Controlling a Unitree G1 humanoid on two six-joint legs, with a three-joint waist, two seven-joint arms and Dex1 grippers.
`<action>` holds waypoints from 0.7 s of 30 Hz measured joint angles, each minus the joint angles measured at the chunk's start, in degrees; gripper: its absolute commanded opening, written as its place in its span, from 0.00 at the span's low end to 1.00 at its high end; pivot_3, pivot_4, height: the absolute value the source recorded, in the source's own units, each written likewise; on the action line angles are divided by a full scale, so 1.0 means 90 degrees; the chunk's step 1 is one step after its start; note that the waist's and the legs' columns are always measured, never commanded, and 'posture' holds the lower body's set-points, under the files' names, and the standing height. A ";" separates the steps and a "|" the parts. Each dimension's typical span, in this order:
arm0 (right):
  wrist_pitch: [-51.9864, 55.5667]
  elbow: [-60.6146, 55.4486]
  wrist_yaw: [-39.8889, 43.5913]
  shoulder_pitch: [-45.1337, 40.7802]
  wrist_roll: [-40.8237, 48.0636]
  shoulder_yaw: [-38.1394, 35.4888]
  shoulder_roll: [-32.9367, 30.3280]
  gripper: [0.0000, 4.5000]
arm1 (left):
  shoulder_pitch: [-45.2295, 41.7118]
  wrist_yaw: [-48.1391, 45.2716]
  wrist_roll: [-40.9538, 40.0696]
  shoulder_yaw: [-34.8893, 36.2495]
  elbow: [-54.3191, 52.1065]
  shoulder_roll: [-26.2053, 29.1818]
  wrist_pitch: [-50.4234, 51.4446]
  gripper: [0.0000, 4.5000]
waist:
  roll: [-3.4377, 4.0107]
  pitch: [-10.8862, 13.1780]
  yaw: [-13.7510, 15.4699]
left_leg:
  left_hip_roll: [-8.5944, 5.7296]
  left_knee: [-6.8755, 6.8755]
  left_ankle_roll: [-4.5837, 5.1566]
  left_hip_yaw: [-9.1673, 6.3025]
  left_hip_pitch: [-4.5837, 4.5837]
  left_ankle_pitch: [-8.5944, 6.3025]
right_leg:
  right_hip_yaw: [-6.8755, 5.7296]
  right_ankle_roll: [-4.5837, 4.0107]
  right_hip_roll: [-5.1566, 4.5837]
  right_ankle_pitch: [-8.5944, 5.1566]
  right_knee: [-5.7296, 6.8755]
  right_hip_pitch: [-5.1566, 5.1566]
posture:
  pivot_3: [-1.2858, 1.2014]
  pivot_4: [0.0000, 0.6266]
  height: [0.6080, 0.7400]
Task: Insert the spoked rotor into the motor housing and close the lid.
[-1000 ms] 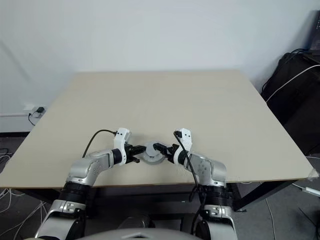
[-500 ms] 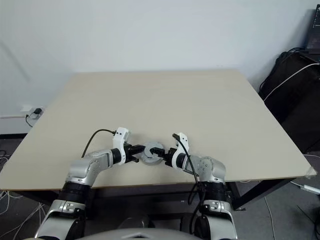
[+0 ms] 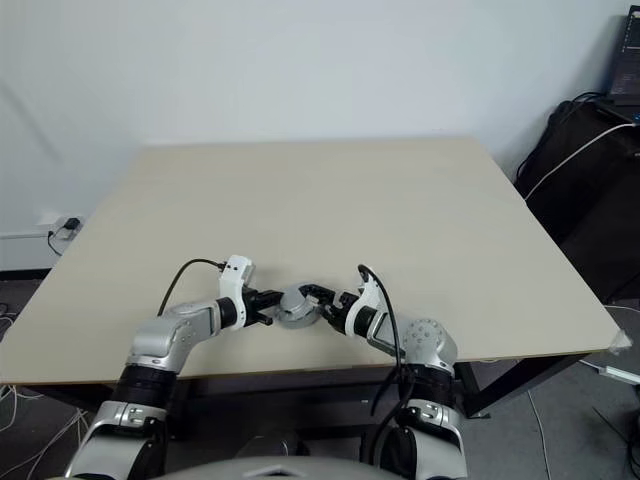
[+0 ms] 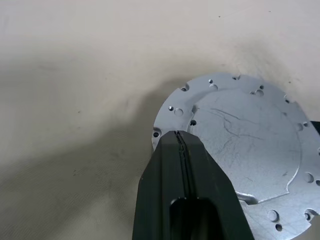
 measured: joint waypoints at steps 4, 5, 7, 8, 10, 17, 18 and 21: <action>0.0168 0.0002 -0.0118 -0.0007 -0.0001 0.0070 0.0003 1.00 | 0.0000 -0.0001 0.0005 -0.0001 -0.0008 0.0000 -0.0002 0.00 | 0.0001 -0.0001 -0.0002 | 0.0001 0.0000 0.0000 0.0000 0.0000 0.0000 | 0.0001 0.0000 0.0000 0.0000 0.0001 0.0000 | 0.52 0.00 1.00; 0.0187 0.0002 -0.0123 -0.0009 -0.0001 0.0077 0.0004 1.00 | 0.0000 -0.0001 0.0008 -0.0001 -0.0008 0.0000 -0.0002 0.00 | 0.0001 -0.0001 -0.0005 | 0.0001 0.0000 0.0000 0.0000 0.0000 0.0000 | 0.0001 0.0000 0.0001 0.0000 0.0001 0.0000 | 0.52 0.00 1.00; 0.0200 0.0002 -0.0148 -0.0010 0.0000 0.0080 0.0005 1.00 | -0.0001 -0.0001 0.0019 -0.0001 -0.0008 0.0001 -0.0005 0.00 | 0.0002 -0.0001 -0.0009 | 0.0001 0.0001 0.0000 0.0000 0.0000 0.0000 | 0.0001 0.0000 0.0001 0.0000 0.0001 0.0000 | 0.52 0.00 1.00; 0.0206 0.0002 -0.0154 -0.0010 0.0002 0.0079 0.0005 1.00 | -0.0001 -0.0001 0.0020 -0.0001 -0.0008 0.0002 -0.0006 0.00 | 0.0002 -0.0001 -0.0008 | 0.0001 0.0001 0.0000 0.0000 0.0000 0.0000 | 0.0000 0.0000 0.0001 0.0000 0.0001 0.0000 | 0.52 0.00 1.00; 0.0234 0.0002 -0.0174 -0.0009 0.0017 0.0079 0.0005 0.91 | -0.0001 -0.0001 0.0021 -0.0001 -0.0008 0.0001 -0.0006 0.00 | 0.0002 -0.0001 -0.0010 | 0.0001 0.0001 0.0000 0.0000 0.0000 0.0000 | 0.0000 0.0000 0.0002 0.0000 0.0001 0.0000 | 0.52 0.00 1.00; 0.0389 0.0000 -0.0340 0.0001 0.0017 0.0061 0.0005 0.44 | 0.0015 0.0009 0.0077 0.0020 -0.0007 0.0004 -0.0006 0.00 | 0.0002 -0.0001 -0.0018 | 0.0001 0.0000 0.0001 0.0002 0.0000 0.0000 | 0.0003 0.0000 0.0002 0.0000 0.0001 -0.0004 | 0.52 0.00 1.00; 0.0424 0.0001 -0.0375 0.0003 0.0010 0.0058 0.0005 0.36 | 0.0021 0.0007 0.0076 0.0030 -0.0009 0.0003 -0.0011 0.00 | 0.0002 -0.0001 -0.0016 | 0.0001 -0.0001 0.0001 0.0002 0.0000 0.0000 | 0.0003 0.0000 0.0002 0.0000 0.0001 -0.0004 | 0.52 0.00 1.00; 0.0424 0.0001 -0.0407 0.0010 -0.0006 0.0040 0.0005 0.30 | 0.0031 0.0000 0.0074 0.0047 -0.0023 -0.0003 -0.0017 0.00 | 0.0004 -0.0002 -0.0010 | 0.0001 0.0000 0.0000 0.0003 -0.0001 0.0000 | 0.0003 0.0000 0.0001 0.0000 0.0002 -0.0003 | 0.52 0.00 1.00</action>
